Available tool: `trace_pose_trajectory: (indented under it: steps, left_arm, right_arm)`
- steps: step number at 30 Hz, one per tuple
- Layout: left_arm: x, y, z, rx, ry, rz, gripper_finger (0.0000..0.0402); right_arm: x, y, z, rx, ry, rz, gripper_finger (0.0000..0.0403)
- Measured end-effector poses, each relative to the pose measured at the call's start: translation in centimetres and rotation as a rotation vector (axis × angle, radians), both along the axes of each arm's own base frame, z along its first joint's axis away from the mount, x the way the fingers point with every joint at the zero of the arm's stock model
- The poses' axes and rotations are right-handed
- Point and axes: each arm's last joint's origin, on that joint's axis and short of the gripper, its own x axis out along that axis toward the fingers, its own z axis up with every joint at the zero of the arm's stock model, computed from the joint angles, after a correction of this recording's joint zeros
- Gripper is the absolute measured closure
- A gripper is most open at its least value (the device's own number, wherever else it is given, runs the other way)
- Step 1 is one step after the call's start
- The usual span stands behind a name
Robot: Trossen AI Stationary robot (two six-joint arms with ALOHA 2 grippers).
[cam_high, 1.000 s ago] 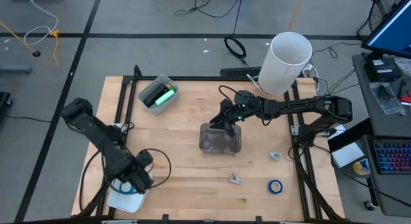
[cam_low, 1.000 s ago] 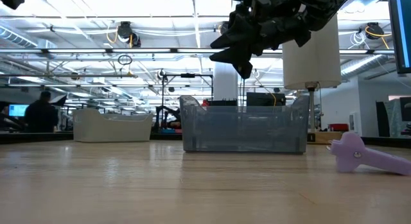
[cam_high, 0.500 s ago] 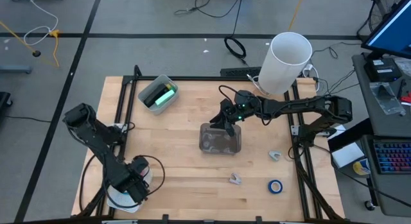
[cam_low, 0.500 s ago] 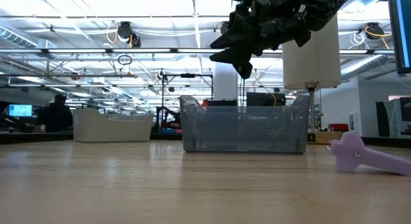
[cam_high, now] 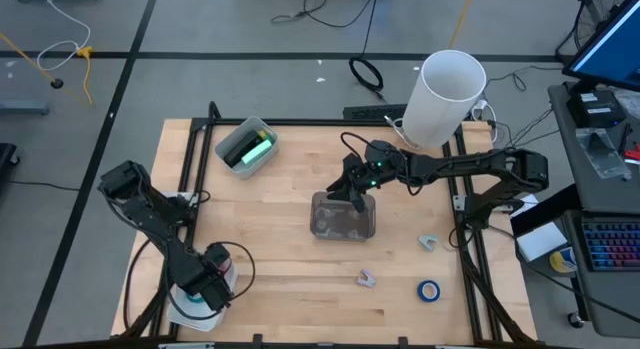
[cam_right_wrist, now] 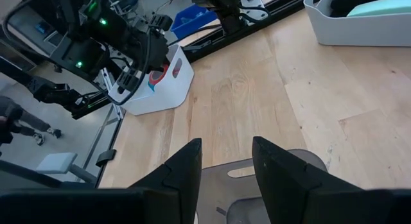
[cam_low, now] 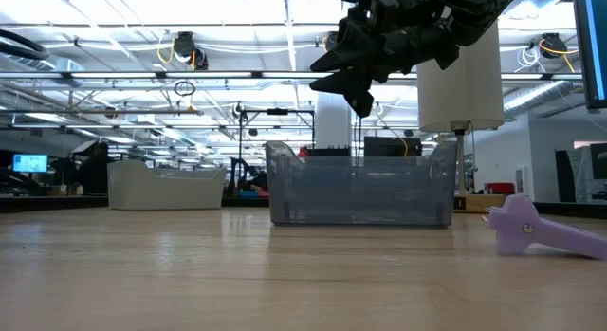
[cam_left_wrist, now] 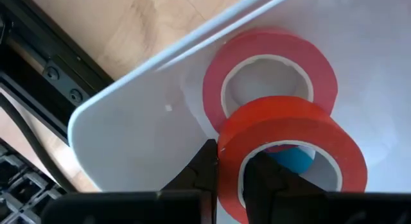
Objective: Pick and place Stapler, Stapler remover, tape
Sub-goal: Put the orange tape into the white bin, then put the blue tape into the white bin
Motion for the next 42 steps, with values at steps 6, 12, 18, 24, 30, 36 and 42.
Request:
trace_pose_trajectory:
  steps: [6, 12, 18, 24, 30, 36, 42]
  left_arm:
    - [0.0, 0.0, 0.0, 0.009, -0.004, -0.001, 0.0364]
    - [0.0, 0.1, 0.0, 0.016, -0.006, -0.003, 0.0343]
    - [-0.3, 0.3, 0.1, 0.020, 0.039, 0.003, 0.0261]
    - [-0.5, 0.4, 0.4, 0.016, 0.059, 0.008, 0.0215]
    - [-0.6, 1.4, 2.7, -0.012, -0.070, 0.058, 0.0199]
    - [-0.8, 3.5, 6.5, -0.062, -0.304, 0.170, 0.0202]
    - [0.7, 5.3, 11.6, -0.077, -0.815, 0.098, 0.0197]
  right_arm:
    - [0.0, 0.0, 0.0, 0.000, 0.000, 0.000, 0.0273]
    - [0.0, 0.0, 0.0, 0.000, 0.000, 0.000, 0.0273]
    - [0.0, 0.0, 0.0, 0.000, 0.000, 0.000, 0.0273]
    - [0.0, 0.0, 0.0, 0.000, 0.000, 0.000, 0.0273]
    - [0.0, 0.0, 0.0, 0.000, 0.000, 0.000, 0.0273]
    - [0.0, 0.0, 0.0, 0.000, -0.001, 0.001, 0.0273]
    - [0.0, 0.0, 0.0, 0.002, -0.001, 0.005, 0.0273]
